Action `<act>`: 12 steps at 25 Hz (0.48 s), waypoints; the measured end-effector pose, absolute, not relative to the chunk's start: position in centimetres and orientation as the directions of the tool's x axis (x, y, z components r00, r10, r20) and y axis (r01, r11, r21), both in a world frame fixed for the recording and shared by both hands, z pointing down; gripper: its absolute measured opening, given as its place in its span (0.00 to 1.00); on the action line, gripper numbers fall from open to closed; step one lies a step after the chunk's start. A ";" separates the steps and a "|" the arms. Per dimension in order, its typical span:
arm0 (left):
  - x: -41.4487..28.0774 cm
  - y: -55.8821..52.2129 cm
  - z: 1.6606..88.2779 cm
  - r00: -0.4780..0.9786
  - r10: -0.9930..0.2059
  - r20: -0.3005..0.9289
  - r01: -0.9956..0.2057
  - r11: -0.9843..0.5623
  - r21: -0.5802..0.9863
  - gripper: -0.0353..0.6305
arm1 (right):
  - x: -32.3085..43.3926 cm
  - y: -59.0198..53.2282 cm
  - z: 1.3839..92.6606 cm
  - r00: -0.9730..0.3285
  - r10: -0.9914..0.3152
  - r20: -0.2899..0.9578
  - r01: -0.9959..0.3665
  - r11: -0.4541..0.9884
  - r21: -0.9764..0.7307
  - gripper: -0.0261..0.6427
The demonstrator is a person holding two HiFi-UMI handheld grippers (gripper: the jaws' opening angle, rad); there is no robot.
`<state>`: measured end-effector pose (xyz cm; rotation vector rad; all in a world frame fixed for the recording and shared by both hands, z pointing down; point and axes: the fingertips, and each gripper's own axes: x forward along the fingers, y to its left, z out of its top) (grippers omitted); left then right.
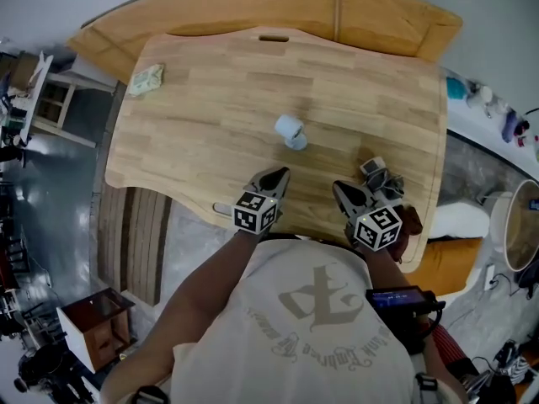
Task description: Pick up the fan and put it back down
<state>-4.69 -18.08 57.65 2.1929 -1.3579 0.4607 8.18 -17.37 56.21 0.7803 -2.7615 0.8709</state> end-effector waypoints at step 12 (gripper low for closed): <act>-6.4 -22.5 61.0 0.394 -0.728 0.561 -0.918 -0.343 0.200 0.07 | 7.7 -18.6 57.6 -0.833 -0.431 0.346 -0.553 0.665 -0.503 0.06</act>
